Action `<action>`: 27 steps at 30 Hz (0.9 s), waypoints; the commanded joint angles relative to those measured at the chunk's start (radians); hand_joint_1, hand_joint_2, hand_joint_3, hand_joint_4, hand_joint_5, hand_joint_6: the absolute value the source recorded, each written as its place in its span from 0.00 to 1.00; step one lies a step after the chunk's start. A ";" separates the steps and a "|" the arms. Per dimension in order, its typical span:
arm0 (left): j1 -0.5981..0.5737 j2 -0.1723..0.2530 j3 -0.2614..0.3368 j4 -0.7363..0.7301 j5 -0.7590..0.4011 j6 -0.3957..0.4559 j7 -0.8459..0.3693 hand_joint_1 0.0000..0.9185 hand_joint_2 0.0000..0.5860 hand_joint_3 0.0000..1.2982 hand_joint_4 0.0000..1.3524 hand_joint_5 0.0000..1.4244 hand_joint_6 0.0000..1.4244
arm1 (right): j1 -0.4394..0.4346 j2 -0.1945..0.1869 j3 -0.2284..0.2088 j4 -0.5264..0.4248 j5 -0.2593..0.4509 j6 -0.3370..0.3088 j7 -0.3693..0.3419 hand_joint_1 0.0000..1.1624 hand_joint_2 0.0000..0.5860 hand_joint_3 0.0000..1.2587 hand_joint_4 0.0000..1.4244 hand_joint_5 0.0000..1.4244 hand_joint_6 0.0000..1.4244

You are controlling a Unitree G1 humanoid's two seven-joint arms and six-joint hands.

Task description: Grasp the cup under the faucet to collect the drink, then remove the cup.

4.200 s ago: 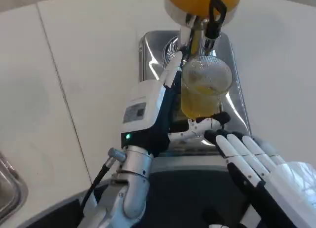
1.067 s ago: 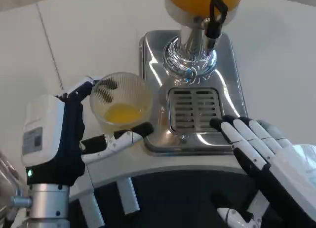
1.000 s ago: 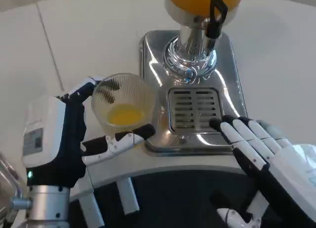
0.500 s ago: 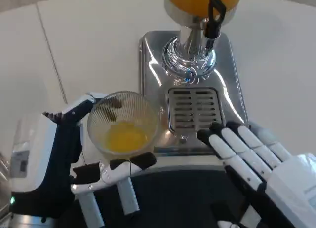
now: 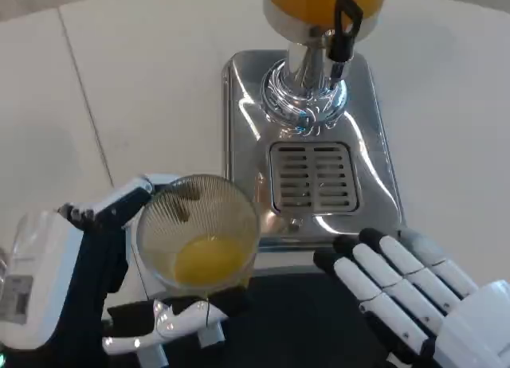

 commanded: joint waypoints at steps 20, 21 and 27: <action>0.021 -0.024 -0.023 -0.027 0.014 -0.108 -0.038 0.84 0.00 0.89 0.86 0.99 1.00 | 0.014 0.099 0.066 -0.050 -0.036 0.076 0.023 0.00 0.99 0.00 0.00 0.00 0.00; 0.022 -0.024 -0.023 -0.026 0.015 -0.109 -0.040 0.84 0.00 0.89 0.86 0.99 1.00 | 0.016 0.103 0.067 -0.055 -0.035 0.084 0.026 0.00 0.99 0.00 0.00 0.00 0.00; 0.021 -0.029 -0.026 -0.029 0.013 -0.106 -0.046 0.84 0.00 0.89 0.86 0.99 1.00 | 0.026 0.108 0.071 -0.075 -0.032 0.108 0.043 0.00 0.99 0.00 0.00 0.00 0.00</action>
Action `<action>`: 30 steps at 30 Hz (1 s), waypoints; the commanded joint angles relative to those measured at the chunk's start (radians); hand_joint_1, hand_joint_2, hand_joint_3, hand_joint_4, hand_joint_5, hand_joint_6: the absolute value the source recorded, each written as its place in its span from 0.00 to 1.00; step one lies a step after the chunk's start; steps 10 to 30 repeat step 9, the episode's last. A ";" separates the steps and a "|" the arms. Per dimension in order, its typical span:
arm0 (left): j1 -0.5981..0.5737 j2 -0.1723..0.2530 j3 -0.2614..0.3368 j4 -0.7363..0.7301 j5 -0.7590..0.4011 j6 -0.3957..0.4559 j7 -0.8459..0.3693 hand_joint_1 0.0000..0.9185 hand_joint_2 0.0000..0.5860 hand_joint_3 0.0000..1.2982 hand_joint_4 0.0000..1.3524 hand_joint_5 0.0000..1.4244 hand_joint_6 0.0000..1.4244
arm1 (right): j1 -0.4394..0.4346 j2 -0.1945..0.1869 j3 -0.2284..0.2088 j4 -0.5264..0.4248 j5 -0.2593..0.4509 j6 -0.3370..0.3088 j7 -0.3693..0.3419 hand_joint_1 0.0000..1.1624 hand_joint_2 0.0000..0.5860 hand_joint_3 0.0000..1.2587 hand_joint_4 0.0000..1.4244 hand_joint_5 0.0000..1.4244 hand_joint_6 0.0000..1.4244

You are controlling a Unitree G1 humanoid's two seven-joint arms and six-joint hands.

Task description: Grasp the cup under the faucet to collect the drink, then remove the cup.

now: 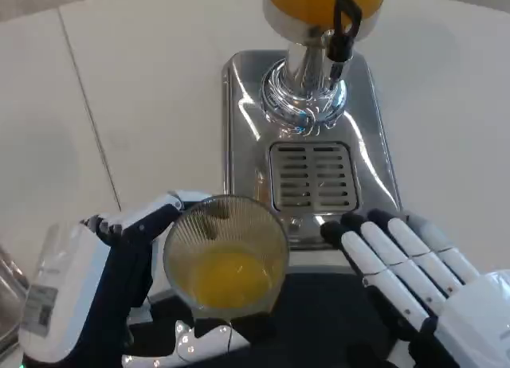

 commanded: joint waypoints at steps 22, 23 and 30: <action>-0.004 -0.017 -0.006 -0.020 0.009 -0.037 -0.010 0.84 0.00 0.89 0.86 0.99 1.00 | 0.009 0.013 0.022 -0.042 -0.006 0.045 0.057 0.00 0.99 0.00 0.00 0.00 0.00; -0.004 -0.017 -0.006 -0.020 0.009 -0.037 -0.010 0.84 0.00 0.89 0.86 0.99 1.00 | 0.009 0.013 0.022 -0.042 -0.006 0.045 0.057 0.00 0.99 0.00 0.00 0.00 0.00; -0.004 -0.017 -0.006 -0.020 0.009 -0.037 -0.010 0.84 0.00 0.89 0.86 0.99 1.00 | 0.009 0.013 0.022 -0.042 -0.006 0.045 0.057 0.00 0.99 0.00 0.00 0.00 0.00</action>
